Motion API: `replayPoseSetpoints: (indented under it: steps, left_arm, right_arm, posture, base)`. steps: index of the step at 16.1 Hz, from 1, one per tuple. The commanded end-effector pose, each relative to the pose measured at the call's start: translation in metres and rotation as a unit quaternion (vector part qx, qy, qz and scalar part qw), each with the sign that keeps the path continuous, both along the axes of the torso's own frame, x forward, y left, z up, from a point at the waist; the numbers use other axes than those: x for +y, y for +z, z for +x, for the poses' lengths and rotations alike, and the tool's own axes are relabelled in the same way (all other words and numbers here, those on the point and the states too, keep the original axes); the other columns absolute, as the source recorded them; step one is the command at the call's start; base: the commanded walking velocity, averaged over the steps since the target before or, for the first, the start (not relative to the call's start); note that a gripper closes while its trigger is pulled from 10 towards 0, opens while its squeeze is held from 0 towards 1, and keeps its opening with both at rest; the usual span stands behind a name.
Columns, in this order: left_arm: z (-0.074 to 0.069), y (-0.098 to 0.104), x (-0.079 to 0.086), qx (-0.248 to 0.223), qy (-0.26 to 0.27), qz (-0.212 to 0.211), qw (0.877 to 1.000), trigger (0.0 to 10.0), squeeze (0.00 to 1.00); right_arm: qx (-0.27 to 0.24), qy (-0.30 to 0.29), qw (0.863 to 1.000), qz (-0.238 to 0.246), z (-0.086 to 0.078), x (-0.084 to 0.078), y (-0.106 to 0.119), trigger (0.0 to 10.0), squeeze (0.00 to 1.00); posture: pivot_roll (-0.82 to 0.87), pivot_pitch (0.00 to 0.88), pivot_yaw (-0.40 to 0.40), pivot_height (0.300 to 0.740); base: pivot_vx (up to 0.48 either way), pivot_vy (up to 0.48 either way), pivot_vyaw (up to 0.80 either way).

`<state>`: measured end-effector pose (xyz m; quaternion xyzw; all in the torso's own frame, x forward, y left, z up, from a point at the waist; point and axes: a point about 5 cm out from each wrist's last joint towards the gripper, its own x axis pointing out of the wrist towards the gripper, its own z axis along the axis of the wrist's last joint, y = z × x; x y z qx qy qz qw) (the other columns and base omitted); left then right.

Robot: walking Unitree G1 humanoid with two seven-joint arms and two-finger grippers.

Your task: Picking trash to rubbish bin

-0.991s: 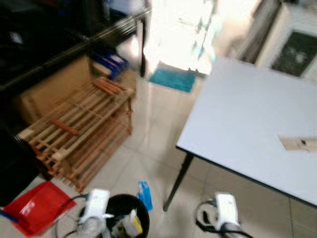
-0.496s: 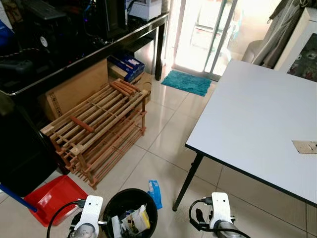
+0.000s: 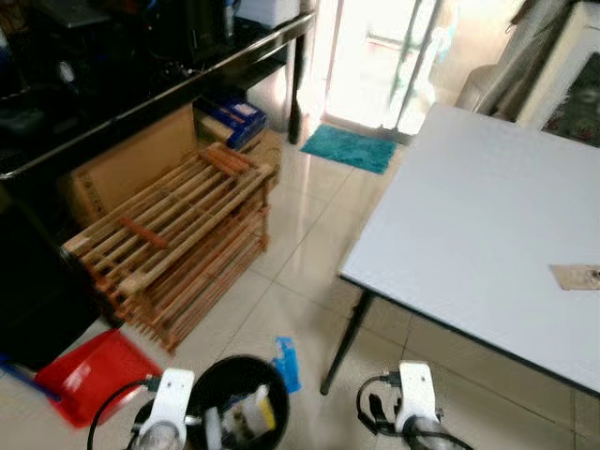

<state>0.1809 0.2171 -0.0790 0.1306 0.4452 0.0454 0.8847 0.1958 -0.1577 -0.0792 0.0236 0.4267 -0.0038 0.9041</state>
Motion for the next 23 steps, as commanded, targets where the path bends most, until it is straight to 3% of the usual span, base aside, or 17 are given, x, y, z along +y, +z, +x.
replayPoseSetpoints:
  steps: [1,9,23]
  left_arm:
    - [0.0010,-0.0004,-0.0035,0.002,-0.003,0.001,1.000,10.0,0.00]
    - [0.0012,-0.0003,-0.0035,0.002,-0.006,0.001,1.000,10.0,0.00]
    - [0.0001,-0.0008,-0.0033,0.004,-0.009,0.001,1.000,10.0,0.00]
  right_arm:
    - [0.008,-0.005,1.000,-0.003,-0.0036,-0.0043,-0.0018,10.0,0.00]
    - [0.015,-0.003,1.000,-0.003,-0.0056,-0.0029,-0.0031,10.0,0.00]
    - [0.017,-0.002,1.000,-0.004,-0.0071,-0.0025,-0.0039,10.0,0.00]
  posture:
    - [0.02,0.050,-0.053,0.740]
    - [0.02,0.052,-0.052,0.740]
    - [0.02,0.053,-0.049,0.740]
  base:
    - [0.000,-0.292,-0.76]
    - [0.000,-0.294,-0.67]
    - [0.000,-0.295,0.00]
